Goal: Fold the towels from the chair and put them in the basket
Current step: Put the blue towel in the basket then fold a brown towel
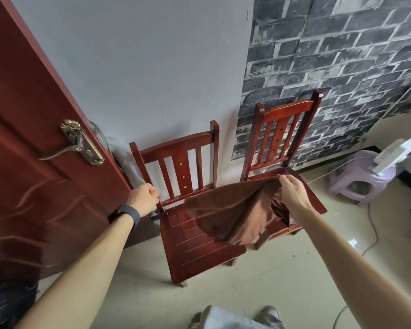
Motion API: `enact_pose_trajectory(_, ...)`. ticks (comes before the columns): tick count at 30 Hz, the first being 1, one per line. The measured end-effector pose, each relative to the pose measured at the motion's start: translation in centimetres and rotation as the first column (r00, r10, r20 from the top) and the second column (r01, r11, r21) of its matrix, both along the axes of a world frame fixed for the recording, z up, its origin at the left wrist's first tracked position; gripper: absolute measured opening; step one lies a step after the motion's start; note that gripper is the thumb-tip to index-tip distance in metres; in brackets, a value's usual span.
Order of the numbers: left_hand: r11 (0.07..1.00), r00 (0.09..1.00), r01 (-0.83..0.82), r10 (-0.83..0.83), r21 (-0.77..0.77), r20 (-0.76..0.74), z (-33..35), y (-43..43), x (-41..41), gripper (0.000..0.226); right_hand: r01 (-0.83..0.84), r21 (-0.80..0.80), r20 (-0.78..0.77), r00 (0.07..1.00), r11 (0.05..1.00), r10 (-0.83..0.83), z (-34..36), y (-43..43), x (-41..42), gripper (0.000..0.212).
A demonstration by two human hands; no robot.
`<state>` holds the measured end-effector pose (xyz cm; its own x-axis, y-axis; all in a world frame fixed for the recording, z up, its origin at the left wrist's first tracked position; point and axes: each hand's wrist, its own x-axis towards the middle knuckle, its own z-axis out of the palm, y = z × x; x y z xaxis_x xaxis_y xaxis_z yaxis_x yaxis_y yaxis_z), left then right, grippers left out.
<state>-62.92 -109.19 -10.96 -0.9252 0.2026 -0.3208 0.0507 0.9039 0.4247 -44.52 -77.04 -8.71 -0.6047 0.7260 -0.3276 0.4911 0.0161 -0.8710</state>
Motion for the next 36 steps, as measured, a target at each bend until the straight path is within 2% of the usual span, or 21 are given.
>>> enact_pose_trajectory(2, 0.992, 0.998, -0.037, 0.031, 0.122, 0.053, -1.3, 0.5, 0.7, 0.018, -0.1, -0.002, -0.02, 0.995, 0.995, 0.1, 0.8, -0.5, -0.2, 0.028)
enact_pose_trajectory(4, 0.982, 0.986, -0.018, -0.013, 0.186, 0.165, -3.0, 1.9, 1.9, 0.009, -0.166, 0.005, -0.019, 0.986, 0.986, 0.166, 1.7, -1.1, -0.6, 0.026)
enact_pose_trajectory(7, 0.963, 0.938, 0.017, -0.109, 0.27, 0.33, -5.2, 4.7, 4.1, 0.013, -0.202, 0.03, -0.026, 0.979, 0.979, 0.203, 3.2, -1.2, -1.6, 0.024)
enact_pose_trajectory(11, 0.942, 0.897, 0.052, -0.19, 0.331, 0.4, -6.5, 8.1, 6.9, 0.026, -0.179, 0.035, -0.076, 0.981, 0.983, 0.181, 5.8, -0.4, -1.6, 0.023)
enact_pose_trajectory(17, 0.919, 0.771, -0.055, -0.209, 0.391, 0.601, -8.4, 11.5, 9.5, 0.044, -0.113, -0.032, -0.196, 0.975, 0.993, 0.105, 9.6, 0.1, 0.4, 0.026)
enact_pose_trajectory(18, 0.907, 0.778, -0.06, -0.219, 0.417, 0.589, -8.4, 12.0, 9.7, 0.048, -0.102, -0.033, -0.205, 0.974, 0.994, 0.093, 10.0, 0.1, 0.7, 0.026)
enact_pose_trajectory(20, 0.857, 0.863, -0.068, -0.207, 0.51, 0.462, -7.6, 12.7, 9.6, 0.035, -0.081, -0.023, -0.207, 0.976, 0.996, 0.075, 10.3, 0.0, 1.1, 0.026)
enact_pose_trajectory(22, 0.811, 0.944, -0.124, -0.081, 0.572, 0.32, -6.3, 12.6, 8.9, 0.022, -0.047, -0.015, -0.209, 0.977, 0.999, 0.043, 10.2, 0.1, 1.5, 0.026)
enact_pose_trajectory(24, 0.761, 0.96, -0.153, -0.037, 0.63, 0.277, -4.9, 11.8, 7.7, 0.021, 0.015, -0.008, -0.202, 0.979, 1.0, -0.016, 9.6, 0.6, 2.0, 0.026)
enact_pose_trajectory(25, 0.752, 0.959, -0.155, -0.041, 0.641, 0.279, -4.5, 11.0, 6.8, 0.023, 0.056, -0.007, -0.19, 0.98, 0.998, -0.056, 8.9, 1.0, 2.2, 0.025)
enact_pose_trajectory(27, 0.723, 0.942, -0.219, -0.018, 0.655, 0.334, -3.9, 9.2, 4.5, 0.042, 0.139, 0.017, -0.127, 0.983, 0.99, -0.136, 7.2, 2.2, 2.7, 0.026)
enact_pose_trajectory(29, 0.648, 0.924, -0.308, 0.03, 0.696, 0.382, -2.9, 7.2, 1.7, 0.053, 0.181, 0.102, -0.031, 0.983, 0.978, -0.179, 4.9, 3.6, 3.3, 0.028)
enact_pose_trajectory(32, 0.577, 0.913, -0.356, 0.048, 0.735, 0.404, -0.5, 5.6, -1.1, 0.046, 0.186, 0.141, 0.012, 0.982, 0.972, -0.19, 1.3, 5.4, 3.0, 0.024)
enact_pose_trajectory(36, 0.554, 0.908, -0.346, -0.005, 0.757, 0.419, 3.4, 4.9, -2.4, 0.031, 0.211, 0.045, -0.032, 0.977, 0.976, -0.209, 2.0, 4.1, 0.3, 0.022)
